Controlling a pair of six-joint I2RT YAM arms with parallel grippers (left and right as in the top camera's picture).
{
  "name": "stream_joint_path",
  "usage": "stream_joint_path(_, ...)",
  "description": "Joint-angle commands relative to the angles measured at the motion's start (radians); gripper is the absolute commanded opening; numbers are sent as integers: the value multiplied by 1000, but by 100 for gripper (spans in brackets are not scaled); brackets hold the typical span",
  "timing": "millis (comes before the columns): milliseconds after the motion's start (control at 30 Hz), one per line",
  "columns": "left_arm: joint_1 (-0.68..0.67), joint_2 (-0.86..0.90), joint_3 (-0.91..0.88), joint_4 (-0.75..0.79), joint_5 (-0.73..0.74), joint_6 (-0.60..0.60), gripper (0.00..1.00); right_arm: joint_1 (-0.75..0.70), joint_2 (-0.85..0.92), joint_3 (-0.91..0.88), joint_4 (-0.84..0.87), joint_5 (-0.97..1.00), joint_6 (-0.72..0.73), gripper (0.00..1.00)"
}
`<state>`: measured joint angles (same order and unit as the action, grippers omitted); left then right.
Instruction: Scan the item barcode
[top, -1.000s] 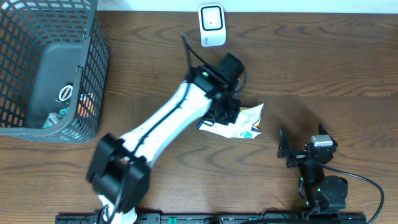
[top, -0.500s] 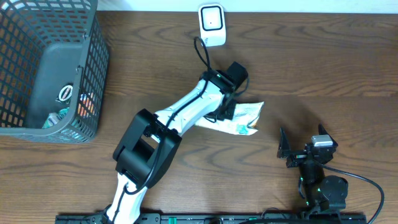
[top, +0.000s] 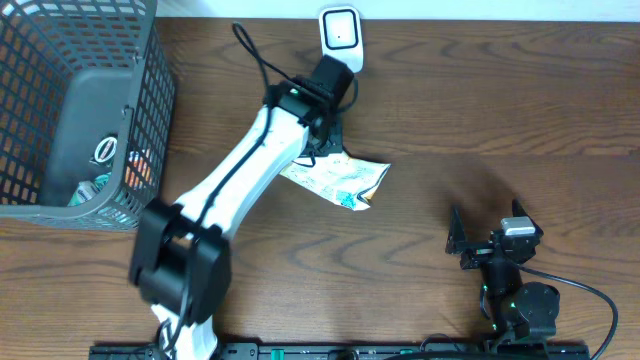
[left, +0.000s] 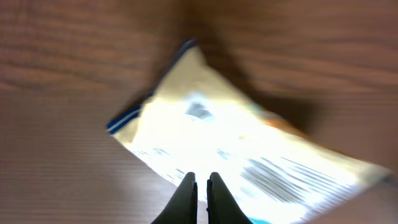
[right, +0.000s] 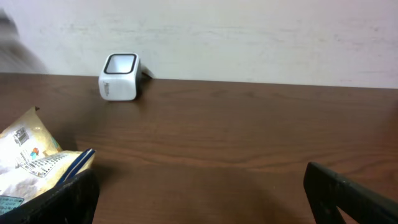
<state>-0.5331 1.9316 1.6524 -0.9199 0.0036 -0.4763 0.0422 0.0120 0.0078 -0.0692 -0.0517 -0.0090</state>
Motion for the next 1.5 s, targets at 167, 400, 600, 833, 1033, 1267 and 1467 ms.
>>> stream_joint_path(167,-69,1,-32,-9,210,-38,8,-3,-5,-2,-3,4,-7,99)
stream_joint_path(400,-125,151,-66,59,210,-94,8,-3,-5,-2,-3,4,-7,99)
stream_joint_path(600,-130,236,-66,183,214,-94,8,-3,-5,-2,-3,4,-7,99)
stream_joint_path(833,-50,166,50,205,213,-25,8,-3,-5,-2,-3,4,-7,99)
stream_joint_path(1033,58,48,66,130,213,-23,8,-3,-5,-2,-3,4,-7,99)
stream_joint_path(1267,73,60,19,-76,213,-22,8,-3,-5,-2,-3,4,-7,99)
stream_joint_path(1467,52,112,-114,18,54,-23,8,-3,-5,-2,-3,4,-7,99)
